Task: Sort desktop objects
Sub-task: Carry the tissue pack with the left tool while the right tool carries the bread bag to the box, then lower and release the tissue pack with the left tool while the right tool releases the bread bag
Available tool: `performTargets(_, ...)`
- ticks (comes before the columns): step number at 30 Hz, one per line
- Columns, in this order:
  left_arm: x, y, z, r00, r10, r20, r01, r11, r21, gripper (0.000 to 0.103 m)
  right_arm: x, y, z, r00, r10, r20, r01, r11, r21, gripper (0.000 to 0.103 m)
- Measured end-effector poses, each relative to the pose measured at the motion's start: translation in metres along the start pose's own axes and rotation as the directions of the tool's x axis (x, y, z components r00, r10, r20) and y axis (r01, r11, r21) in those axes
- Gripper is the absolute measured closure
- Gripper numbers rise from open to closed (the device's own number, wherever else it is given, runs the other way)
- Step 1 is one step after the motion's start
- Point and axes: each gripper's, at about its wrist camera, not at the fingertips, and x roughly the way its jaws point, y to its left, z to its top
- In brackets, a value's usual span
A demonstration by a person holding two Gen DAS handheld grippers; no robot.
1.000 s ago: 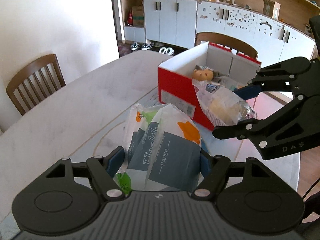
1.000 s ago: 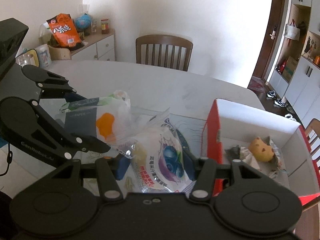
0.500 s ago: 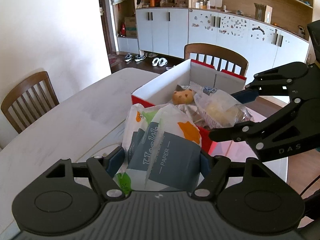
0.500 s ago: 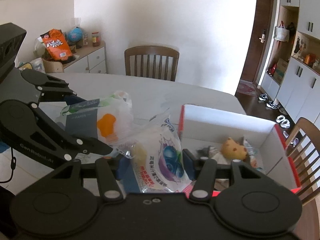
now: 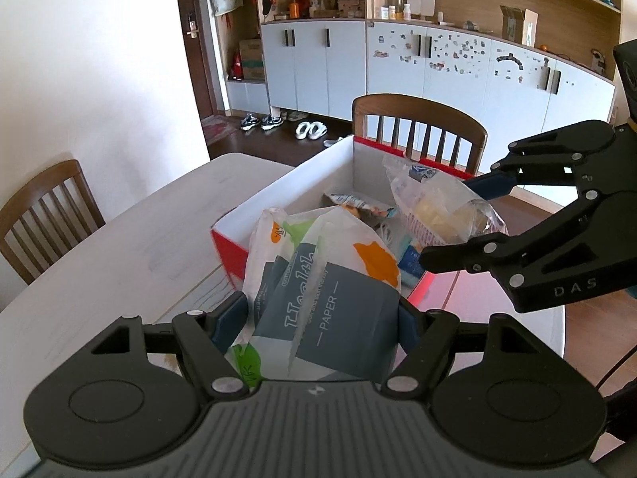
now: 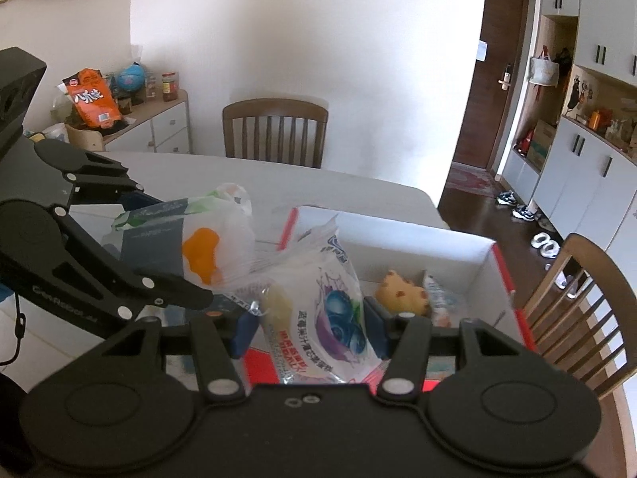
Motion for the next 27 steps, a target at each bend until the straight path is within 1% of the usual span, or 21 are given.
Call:
performTargets(9, 0.026, -0.017, 0.016, 0.999, 0.028, -0.022, -0.028, 1.0, 0.01, 0.028, 0.007, -0.038, -0.005, 1.0, -0.017, -0.017, 0.017, 1.0, -0.016, 0.048)
performTargets(22, 0.066, -0.029, 0.037, 0.998, 0.045, -0.054, -0.043, 0.999, 0.029, 0.028, 0.042, -0.073, -0.008, 0.996, -0.065, -0.065, 0.06, 0.996, -0.073, 0.048)
performTargets(27, 0.086, -0.027, 0.043, 0.995, 0.045, -0.083, -0.044, 0.999, 0.022, 0.028, 0.06, -0.084, -0.011, 0.993, -0.074, -0.094, 0.068, 0.995, -0.074, 0.048)
